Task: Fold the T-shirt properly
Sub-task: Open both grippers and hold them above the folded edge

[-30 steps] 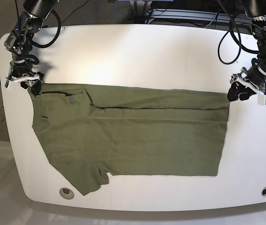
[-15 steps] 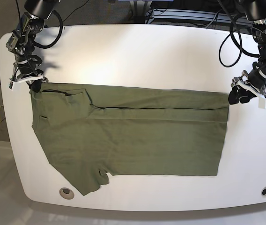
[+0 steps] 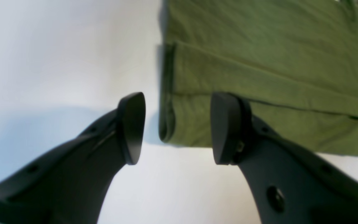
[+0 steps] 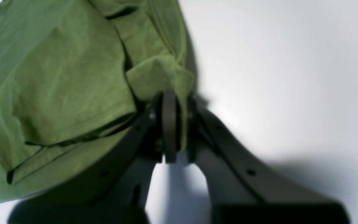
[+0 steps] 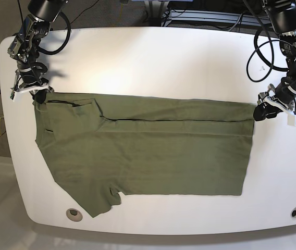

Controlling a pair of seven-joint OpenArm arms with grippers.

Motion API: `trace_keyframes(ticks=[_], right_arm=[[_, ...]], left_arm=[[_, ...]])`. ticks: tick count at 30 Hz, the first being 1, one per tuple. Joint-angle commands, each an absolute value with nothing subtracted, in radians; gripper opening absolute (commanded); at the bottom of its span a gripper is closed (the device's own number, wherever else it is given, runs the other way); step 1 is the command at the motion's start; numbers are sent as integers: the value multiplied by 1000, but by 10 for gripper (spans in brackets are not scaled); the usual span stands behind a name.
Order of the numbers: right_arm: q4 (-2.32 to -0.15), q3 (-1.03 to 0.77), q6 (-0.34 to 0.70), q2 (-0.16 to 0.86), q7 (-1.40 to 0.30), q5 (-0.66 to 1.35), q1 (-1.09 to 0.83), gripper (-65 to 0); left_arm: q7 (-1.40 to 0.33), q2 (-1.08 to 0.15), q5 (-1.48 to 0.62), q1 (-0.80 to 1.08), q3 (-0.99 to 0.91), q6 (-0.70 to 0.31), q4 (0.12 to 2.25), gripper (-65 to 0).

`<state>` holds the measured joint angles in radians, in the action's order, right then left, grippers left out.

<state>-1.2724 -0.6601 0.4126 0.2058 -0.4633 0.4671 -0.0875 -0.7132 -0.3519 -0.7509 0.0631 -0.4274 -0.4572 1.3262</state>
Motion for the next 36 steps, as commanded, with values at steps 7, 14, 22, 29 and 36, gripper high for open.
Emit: trace_keyframes(ticks=[7, 14, 22, 29, 36], right_arm=[[-1270, -664, 418, 219, -463, 471, -85, -650], [-1271, -659, 418, 219, -460, 472, -84, -650], [-1271, -661, 418, 217, -467, 473, -83, -650], [-1272, -665, 420, 216, -471, 476, -83, -650], [-1274, -662, 418, 215, -469, 474, -82, -650]], left_arm=[[-654, -364, -760, 10, -439, -460, 1195, -342], [-642, -361, -757, 8, -429, -458, 1180, -336], [-646, -354, -754, 6, -430, -461, 1184, -332], [-647, -344, -756, -7, -428, -461, 1173, -329], [-646, -339, -764, -12, -422, -463, 1161, -326]])
